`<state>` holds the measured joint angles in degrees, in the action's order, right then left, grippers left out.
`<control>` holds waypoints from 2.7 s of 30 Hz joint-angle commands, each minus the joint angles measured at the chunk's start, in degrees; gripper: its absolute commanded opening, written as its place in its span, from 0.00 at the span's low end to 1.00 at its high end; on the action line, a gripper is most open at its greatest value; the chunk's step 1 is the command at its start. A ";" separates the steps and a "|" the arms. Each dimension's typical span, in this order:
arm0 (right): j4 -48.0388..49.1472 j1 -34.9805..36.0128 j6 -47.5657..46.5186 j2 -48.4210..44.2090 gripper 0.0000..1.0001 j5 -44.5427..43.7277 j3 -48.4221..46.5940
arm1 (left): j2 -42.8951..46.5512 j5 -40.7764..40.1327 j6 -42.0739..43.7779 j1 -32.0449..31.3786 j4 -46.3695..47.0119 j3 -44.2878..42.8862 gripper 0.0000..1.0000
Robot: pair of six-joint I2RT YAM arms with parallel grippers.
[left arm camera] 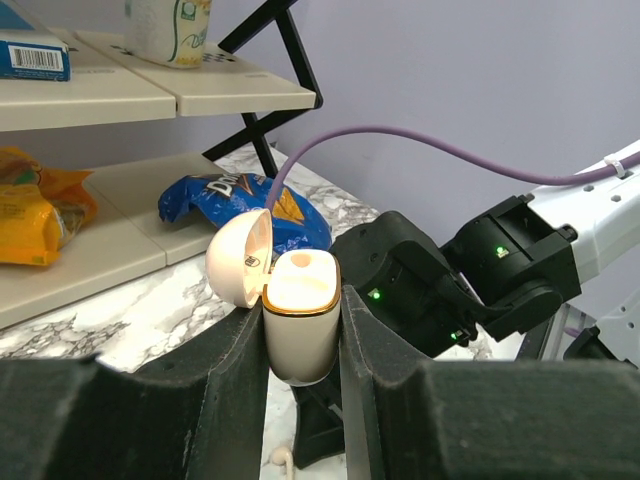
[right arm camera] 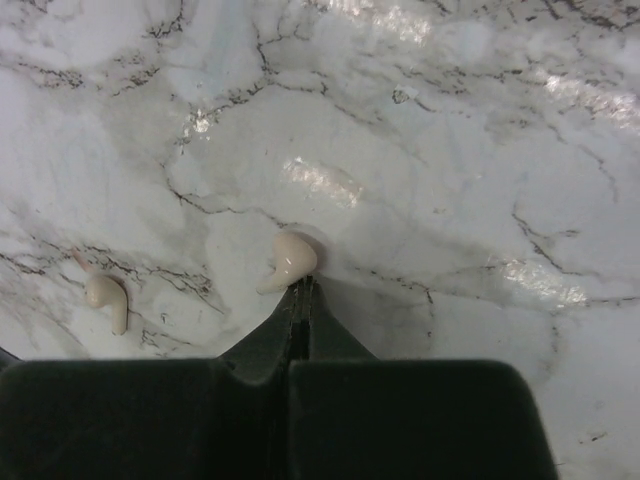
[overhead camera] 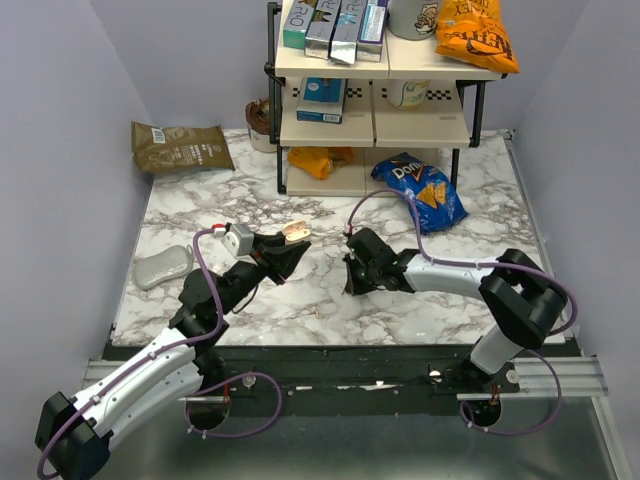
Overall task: Insert the wireless bluetooth earbuds into the charging case
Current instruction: Pick up the earbud from the center of the board.
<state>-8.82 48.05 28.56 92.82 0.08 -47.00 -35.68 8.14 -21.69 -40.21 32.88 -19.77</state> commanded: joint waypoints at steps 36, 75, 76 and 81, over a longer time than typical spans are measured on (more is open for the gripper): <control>-14.82 -0.86 -20.03 4.92 0.58 1.07 -15.40 | 1.32 -1.37 1.30 -0.31 -1.86 -0.36 0.00; -12.01 1.69 -15.64 11.69 0.47 0.19 -16.10 | 1.67 -1.81 1.13 -0.31 -2.04 0.08 0.00; -11.92 1.61 -15.46 11.77 0.46 0.10 -16.02 | 1.75 -1.90 1.21 -0.40 -2.12 0.08 0.00; -11.75 1.78 -15.02 11.86 0.37 0.28 -15.05 | 1.76 -1.90 1.21 -0.31 -2.12 0.08 0.00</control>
<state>-21.69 49.19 12.25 102.52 0.34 -62.41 -34.65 7.44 -20.58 -40.25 30.55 -19.77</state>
